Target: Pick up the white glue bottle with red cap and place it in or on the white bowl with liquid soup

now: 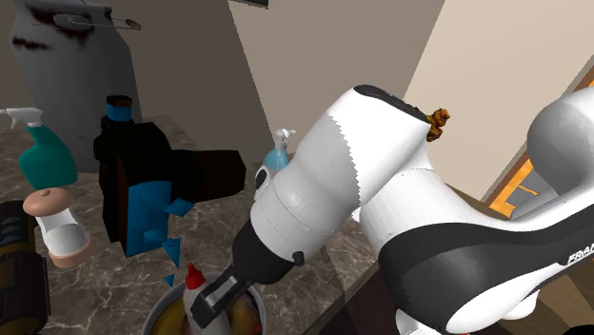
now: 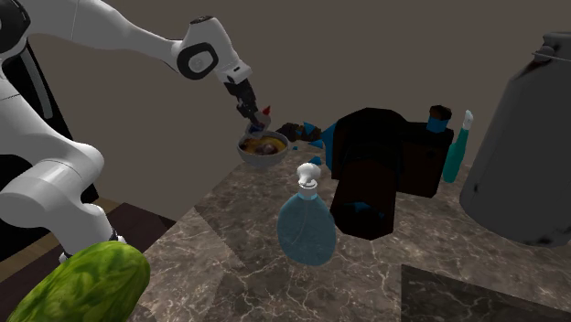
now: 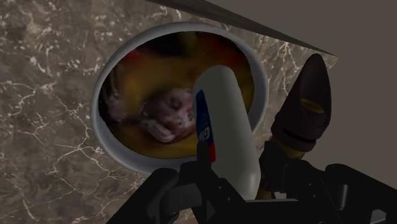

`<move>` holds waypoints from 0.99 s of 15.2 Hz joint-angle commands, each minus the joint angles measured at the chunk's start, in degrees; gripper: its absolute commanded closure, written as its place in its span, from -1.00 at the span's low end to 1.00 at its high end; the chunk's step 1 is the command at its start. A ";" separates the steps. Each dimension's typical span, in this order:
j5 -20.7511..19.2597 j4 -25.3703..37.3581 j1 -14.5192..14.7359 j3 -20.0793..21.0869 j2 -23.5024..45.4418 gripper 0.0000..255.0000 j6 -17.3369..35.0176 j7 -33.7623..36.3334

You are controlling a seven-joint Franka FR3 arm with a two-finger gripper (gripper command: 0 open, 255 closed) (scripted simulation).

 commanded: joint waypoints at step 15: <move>2.84 1.24 1.85 -3.19 -5.82 -1.00 -7.68 -2.02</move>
